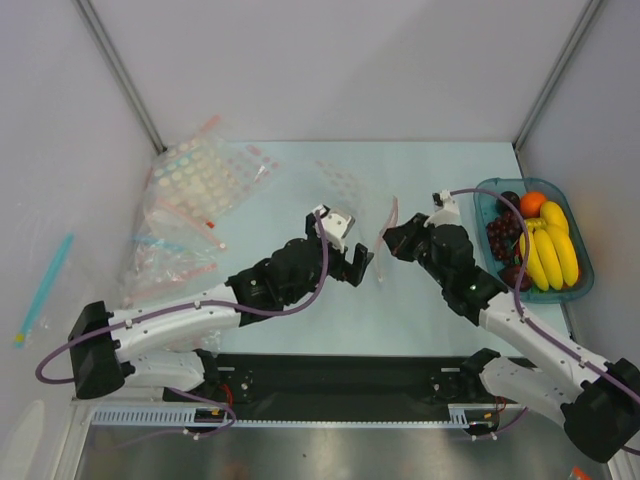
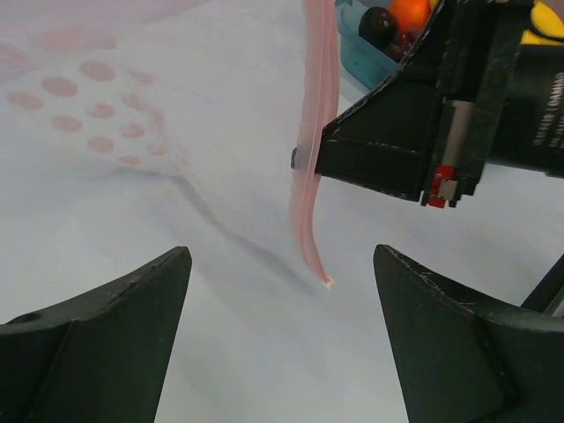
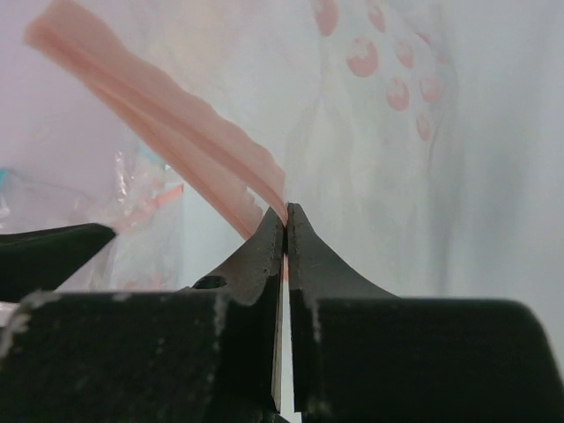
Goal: Place the food in the zip-top bag and seal the zipper
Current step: Open the zipper of the food storage bag.
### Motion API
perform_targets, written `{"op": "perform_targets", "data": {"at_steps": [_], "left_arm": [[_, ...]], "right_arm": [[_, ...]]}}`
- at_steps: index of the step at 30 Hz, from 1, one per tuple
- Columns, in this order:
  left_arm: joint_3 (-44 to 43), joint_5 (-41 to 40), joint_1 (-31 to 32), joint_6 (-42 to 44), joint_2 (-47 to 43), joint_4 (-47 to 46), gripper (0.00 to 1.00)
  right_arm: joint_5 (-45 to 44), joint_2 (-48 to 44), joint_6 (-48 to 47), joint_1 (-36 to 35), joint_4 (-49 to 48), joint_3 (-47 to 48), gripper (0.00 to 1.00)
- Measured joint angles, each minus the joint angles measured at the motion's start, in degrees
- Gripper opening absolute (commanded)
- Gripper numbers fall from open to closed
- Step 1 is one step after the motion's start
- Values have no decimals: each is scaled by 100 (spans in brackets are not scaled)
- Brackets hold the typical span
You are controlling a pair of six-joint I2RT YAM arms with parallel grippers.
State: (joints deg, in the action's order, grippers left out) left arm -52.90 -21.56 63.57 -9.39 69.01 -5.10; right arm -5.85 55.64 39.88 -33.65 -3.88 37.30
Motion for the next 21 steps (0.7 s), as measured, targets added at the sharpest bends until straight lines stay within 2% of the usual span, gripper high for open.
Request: {"op": "perform_targets", "data": {"at_steps": [11, 14, 18, 21], "left_arm": [[-177, 63, 7, 131, 608, 17, 85], [-229, -50, 7, 151, 645, 63, 80], [-280, -254, 7, 146, 647, 144, 66], [-293, -376, 7, 149, 651, 181, 61]], "right_arm": [[-579, -273, -35, -557, -164, -4, 0], [-638, -273, -98, -632, -201, -7, 0], [-660, -273, -140, -658, -243, -22, 0], [-667, -273, -190, -671, -247, -24, 0]]}}
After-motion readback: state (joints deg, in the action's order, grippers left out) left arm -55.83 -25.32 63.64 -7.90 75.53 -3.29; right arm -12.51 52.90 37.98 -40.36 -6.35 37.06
